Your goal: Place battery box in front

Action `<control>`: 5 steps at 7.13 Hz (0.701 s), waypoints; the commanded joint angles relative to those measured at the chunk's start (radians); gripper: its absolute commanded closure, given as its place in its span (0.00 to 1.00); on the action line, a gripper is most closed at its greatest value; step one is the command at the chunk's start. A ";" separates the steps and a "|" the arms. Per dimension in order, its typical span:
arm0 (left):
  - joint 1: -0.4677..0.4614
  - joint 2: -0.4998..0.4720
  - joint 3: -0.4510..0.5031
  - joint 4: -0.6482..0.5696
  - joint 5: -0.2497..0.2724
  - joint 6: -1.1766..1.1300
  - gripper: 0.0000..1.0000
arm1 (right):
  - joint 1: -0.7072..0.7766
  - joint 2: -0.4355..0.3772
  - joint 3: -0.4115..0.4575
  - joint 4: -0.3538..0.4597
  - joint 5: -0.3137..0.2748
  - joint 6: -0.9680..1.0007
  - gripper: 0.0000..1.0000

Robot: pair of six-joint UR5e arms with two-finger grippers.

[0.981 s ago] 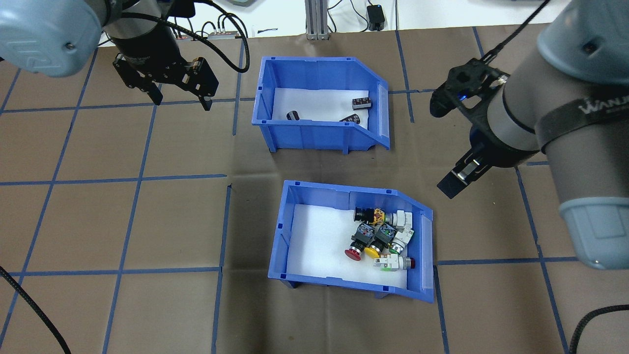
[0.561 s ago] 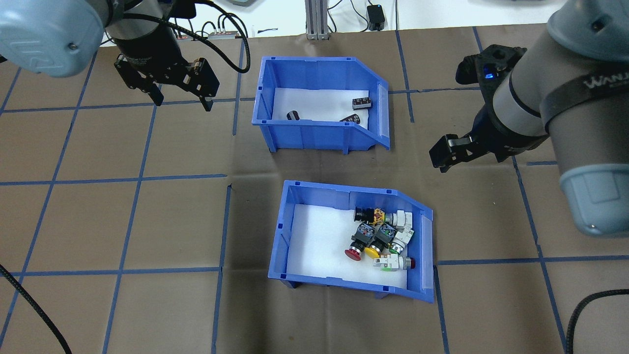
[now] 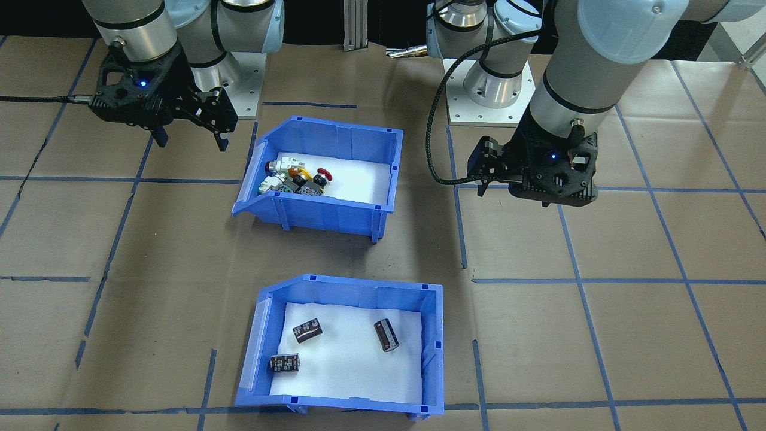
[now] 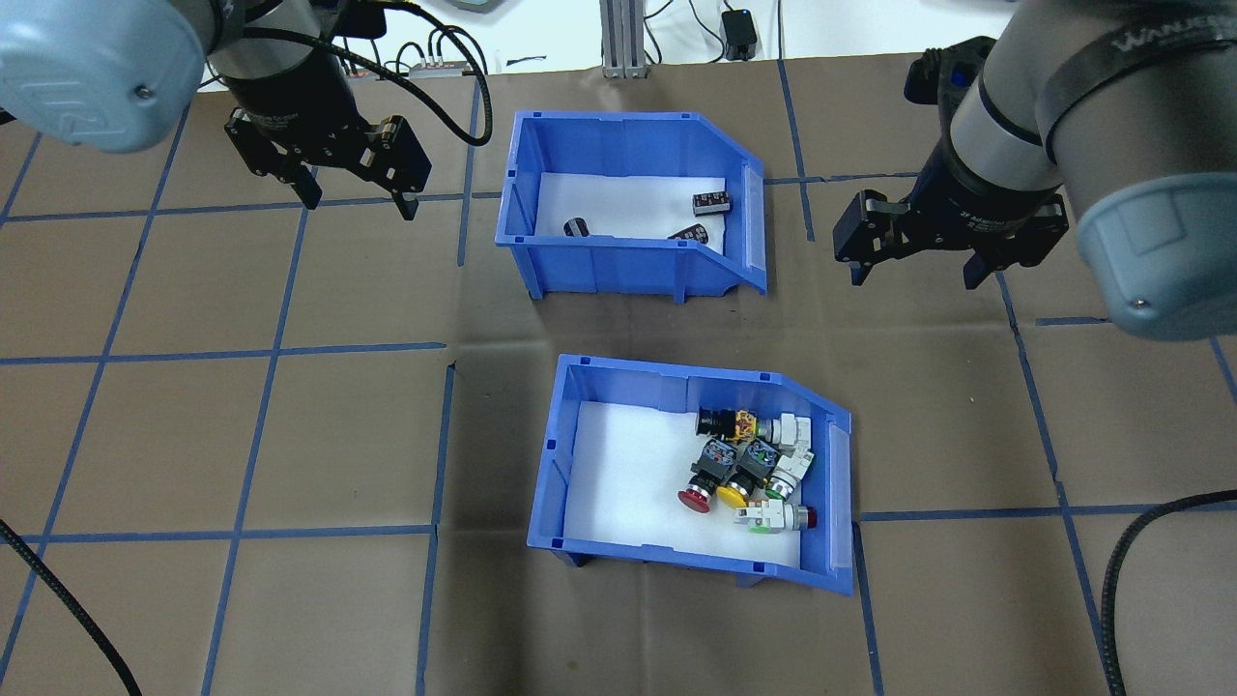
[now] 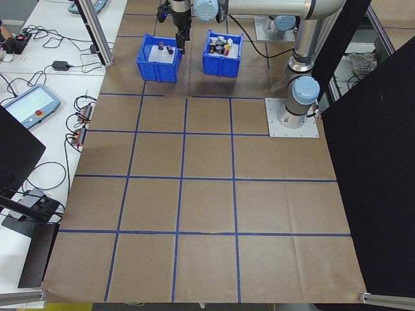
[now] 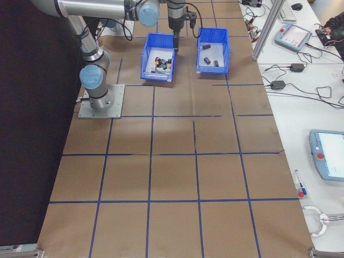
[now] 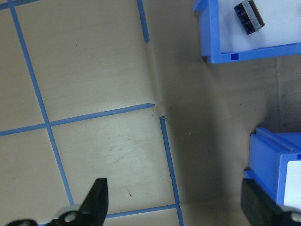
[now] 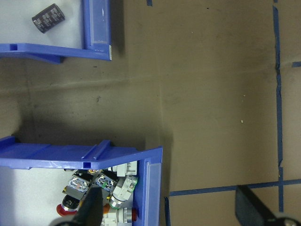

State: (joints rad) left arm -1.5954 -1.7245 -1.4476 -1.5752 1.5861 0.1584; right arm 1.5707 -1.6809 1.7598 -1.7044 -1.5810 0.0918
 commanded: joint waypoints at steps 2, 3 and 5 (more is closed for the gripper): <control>0.000 0.000 0.001 0.000 -0.001 0.000 0.00 | -0.012 0.018 -0.060 0.058 -0.013 0.009 0.00; 0.000 0.000 0.001 0.001 -0.003 0.000 0.00 | -0.012 0.029 -0.063 0.058 -0.011 0.011 0.00; 0.000 -0.003 -0.001 0.001 -0.003 0.001 0.00 | -0.012 0.029 -0.065 0.058 -0.014 0.011 0.00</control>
State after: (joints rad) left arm -1.5953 -1.7249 -1.4469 -1.5747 1.5833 0.1583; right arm 1.5589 -1.6538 1.6970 -1.6471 -1.5938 0.1023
